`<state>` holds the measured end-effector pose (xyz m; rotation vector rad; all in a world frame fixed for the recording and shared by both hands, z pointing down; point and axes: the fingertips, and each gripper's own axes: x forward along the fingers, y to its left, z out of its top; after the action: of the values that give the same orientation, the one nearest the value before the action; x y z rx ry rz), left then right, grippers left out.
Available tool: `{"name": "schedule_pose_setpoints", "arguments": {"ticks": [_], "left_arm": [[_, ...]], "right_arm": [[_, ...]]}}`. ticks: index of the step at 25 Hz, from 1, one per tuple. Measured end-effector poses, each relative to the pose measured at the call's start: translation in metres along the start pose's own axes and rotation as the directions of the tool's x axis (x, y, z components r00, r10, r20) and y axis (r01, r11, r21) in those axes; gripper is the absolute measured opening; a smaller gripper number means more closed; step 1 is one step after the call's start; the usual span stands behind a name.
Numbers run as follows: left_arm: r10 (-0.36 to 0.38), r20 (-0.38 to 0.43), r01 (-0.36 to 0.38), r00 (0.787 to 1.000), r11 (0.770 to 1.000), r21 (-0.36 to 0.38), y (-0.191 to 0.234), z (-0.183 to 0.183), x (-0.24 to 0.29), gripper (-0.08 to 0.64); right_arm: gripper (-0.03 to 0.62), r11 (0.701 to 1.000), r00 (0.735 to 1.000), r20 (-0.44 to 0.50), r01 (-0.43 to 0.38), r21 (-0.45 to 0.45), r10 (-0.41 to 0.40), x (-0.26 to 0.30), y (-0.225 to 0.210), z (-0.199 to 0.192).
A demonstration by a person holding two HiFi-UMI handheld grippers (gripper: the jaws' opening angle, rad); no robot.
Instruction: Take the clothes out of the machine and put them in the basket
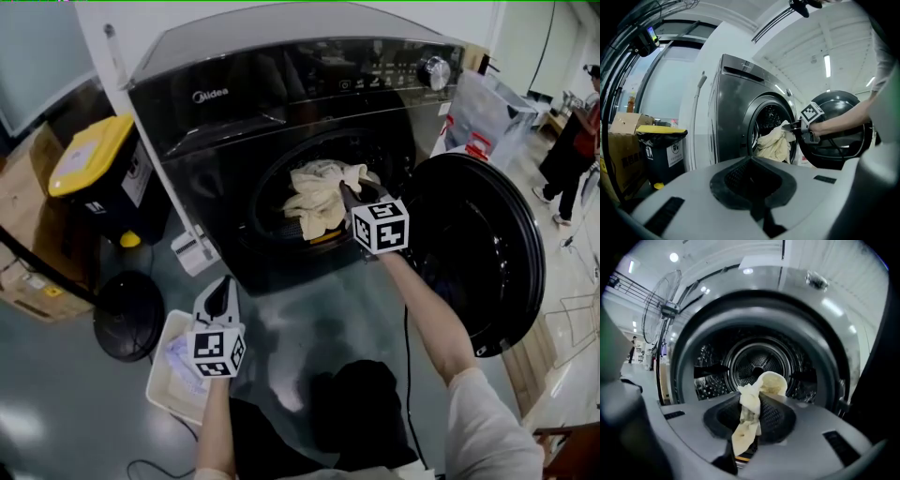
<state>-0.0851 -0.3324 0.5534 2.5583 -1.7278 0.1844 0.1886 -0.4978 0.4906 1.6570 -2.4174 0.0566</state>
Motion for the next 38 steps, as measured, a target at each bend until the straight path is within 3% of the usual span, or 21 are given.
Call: {"name": "schedule_pose_setpoints", "arguments": {"ticks": [6, 21, 28, 33, 38], "left_arm": [[0.002, 0.03, -0.002, 1.0, 1.0, 0.0, -0.003, 0.016, -0.023, 0.018], [0.048, 0.096, -0.047, 0.994, 0.999, -0.012, 0.015, 0.045, -0.072, 0.018], [0.073, 0.098, -0.072, 0.993, 0.997, -0.011, 0.023, 0.047, -0.086, 0.018], [0.121, 0.095, -0.121, 0.988, 0.993, -0.01, 0.041, 0.044, -0.107, 0.018], [0.212, 0.093, -0.212, 0.973, 0.977, -0.012, 0.075, 0.044, -0.138, 0.018]], "right_arm": [[0.081, 1.0, 0.997, 0.073, -0.018, 0.017, 0.017, -0.041, 0.014, 0.048], [0.08, 0.988, 0.969, 0.199, -0.128, -0.088, 0.143, -0.119, 0.079, 0.139], [0.08, 0.975, 0.956, 0.199, -0.2, -0.095, 0.216, -0.13, 0.112, 0.149], [0.08, 0.947, 0.929, 0.194, -0.294, -0.126, 0.314, -0.128, 0.161, 0.148], [0.08, 0.903, 0.878, 0.215, -0.399, -0.161, 0.427, -0.123, 0.219, 0.162]]}}
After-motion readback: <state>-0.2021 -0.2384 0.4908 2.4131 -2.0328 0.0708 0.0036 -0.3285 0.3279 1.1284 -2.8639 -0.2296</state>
